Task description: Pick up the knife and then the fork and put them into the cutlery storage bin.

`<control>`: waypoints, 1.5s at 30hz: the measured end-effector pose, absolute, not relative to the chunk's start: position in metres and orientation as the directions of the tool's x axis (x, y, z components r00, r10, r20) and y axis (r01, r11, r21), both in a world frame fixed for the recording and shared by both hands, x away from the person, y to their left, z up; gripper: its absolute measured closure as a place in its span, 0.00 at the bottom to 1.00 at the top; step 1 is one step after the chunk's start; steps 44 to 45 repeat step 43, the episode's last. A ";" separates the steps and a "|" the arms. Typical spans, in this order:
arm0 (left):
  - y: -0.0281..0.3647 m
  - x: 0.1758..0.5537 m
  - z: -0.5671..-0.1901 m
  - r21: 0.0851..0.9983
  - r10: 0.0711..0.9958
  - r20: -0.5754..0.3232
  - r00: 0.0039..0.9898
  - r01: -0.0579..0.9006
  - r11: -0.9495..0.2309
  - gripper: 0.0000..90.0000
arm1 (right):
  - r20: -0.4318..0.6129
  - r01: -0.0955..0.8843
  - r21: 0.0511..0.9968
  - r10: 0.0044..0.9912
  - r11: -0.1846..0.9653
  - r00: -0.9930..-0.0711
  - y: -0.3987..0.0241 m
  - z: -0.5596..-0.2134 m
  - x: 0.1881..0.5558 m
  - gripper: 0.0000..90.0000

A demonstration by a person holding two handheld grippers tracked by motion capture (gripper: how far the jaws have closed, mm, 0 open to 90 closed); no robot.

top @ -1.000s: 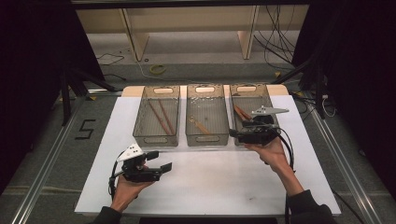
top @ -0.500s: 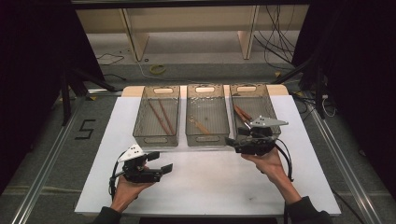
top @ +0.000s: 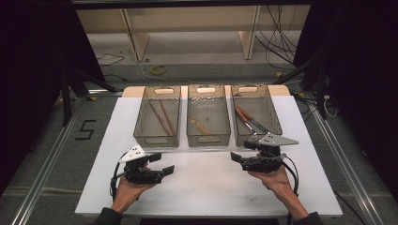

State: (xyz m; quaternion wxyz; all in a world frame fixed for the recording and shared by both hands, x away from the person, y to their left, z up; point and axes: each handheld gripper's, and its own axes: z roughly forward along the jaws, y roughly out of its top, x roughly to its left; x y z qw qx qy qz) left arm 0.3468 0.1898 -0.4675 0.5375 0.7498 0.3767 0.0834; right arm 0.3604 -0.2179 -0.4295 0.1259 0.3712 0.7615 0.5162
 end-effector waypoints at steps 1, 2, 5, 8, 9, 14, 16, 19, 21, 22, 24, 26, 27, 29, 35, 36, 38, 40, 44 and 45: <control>0.190 0.347 -0.467 0.869 0.654 -0.281 0.702 0.476 -0.137 0.20 | 0.193 0.435 0.881 0.696 0.188 -0.692 -0.219 -0.431 0.358 0.28; 0.190 0.347 -0.467 0.868 0.653 -0.282 0.702 0.477 -0.137 0.20 | 0.194 0.435 0.882 0.698 0.184 -0.689 -0.220 -0.432 0.355 0.28; 0.190 0.347 -0.467 0.867 0.651 -0.286 0.703 0.479 -0.136 0.20 | 0.196 0.427 0.888 0.698 0.172 -0.689 -0.223 -0.435 0.348 0.28; 0.190 0.346 -0.468 0.867 0.650 -0.287 0.704 0.479 -0.137 0.20 | 0.180 0.413 0.894 0.704 0.174 -0.688 -0.225 -0.437 0.342 0.28; 0.190 0.346 -0.468 0.867 0.649 -0.284 0.706 0.478 -0.141 0.20 | 0.183 0.414 0.895 0.705 0.169 -0.685 -0.227 -0.438 0.340 0.27; 0.191 0.346 -0.468 0.866 0.646 -0.285 0.708 0.480 -0.144 0.20 | 0.191 0.422 0.893 0.714 0.160 -0.674 -0.231 -0.444 0.334 0.26; 0.191 0.346 -0.468 0.866 0.646 -0.283 0.709 0.478 -0.145 0.20 | 0.186 0.424 0.890 0.718 0.166 -0.671 -0.232 -0.445 0.332 0.26; 0.191 0.345 -0.468 0.867 0.646 -0.283 0.709 0.477 -0.145 0.20 | 0.186 0.427 0.888 0.719 0.167 -0.669 -0.233 -0.447 0.329 0.26; 0.191 0.346 -0.468 0.866 0.645 -0.284 0.710 0.478 -0.146 0.20 | 0.186 0.428 0.888 0.722 0.167 -0.666 -0.234 -0.448 0.328 0.26; 0.191 0.346 -0.468 0.865 0.645 -0.283 0.710 0.479 -0.147 0.20 | 0.187 0.430 0.887 0.723 0.166 -0.665 -0.234 -0.448 0.328 0.26; 0.191 0.346 -0.468 0.865 0.645 -0.283 0.710 0.479 -0.147 0.20 | 0.187 0.430 0.887 0.723 0.166 -0.666 -0.234 -0.448 0.327 0.26; 0.190 0.346 -0.468 0.865 0.646 -0.285 0.708 0.480 -0.145 0.20 | 0.185 0.427 0.889 0.722 0.166 -0.667 -0.235 -0.448 0.327 0.26; 0.190 0.346 -0.468 0.865 0.646 -0.284 0.709 0.480 -0.145 0.20 | 0.184 0.425 0.890 0.722 0.165 -0.667 -0.235 -0.448 0.327 0.26; 0.190 0.346 -0.468 0.865 0.646 -0.284 0.708 0.480 -0.146 0.20 | 0.184 0.424 0.891 0.722 0.163 -0.666 -0.235 -0.448 0.327 0.26; 0.190 0.346 -0.468 0.866 0.646 -0.284 0.709 0.479 -0.145 0.20 | 0.181 0.422 0.891 0.723 0.166 -0.666 -0.235 -0.448 0.327 0.26; 0.190 0.346 -0.468 0.866 0.646 -0.284 0.708 0.479 -0.145 0.20 | 0.182 0.423 0.891 0.723 0.166 -0.666 -0.235 -0.448 0.327 0.26; 0.190 0.346 -0.468 0.866 0.646 -0.283 0.708 0.479 -0.146 0.20 | 0.181 0.424 0.890 0.724 0.168 -0.666 -0.235 -0.449 0.327 0.26; 0.190 0.346 -0.468 0.865 0.646 -0.284 0.708 0.479 -0.145 0.20 | 0.181 0.424 0.890 0.723 0.167 -0.666 -0.235 -0.449 0.327 0.26; 0.190 0.346 -0.468 0.865 0.647 -0.284 0.708 0.480 -0.145 0.20 | 0.180 0.426 0.889 0.726 0.169 -0.664 -0.236 -0.449 0.328 0.26; 0.190 0.346 -0.468 0.865 0.647 -0.284 0.708 0.480 -0.145 0.20 | 0.180 0.426 0.889 0.726 0.169 -0.664 -0.236 -0.449 0.328 0.26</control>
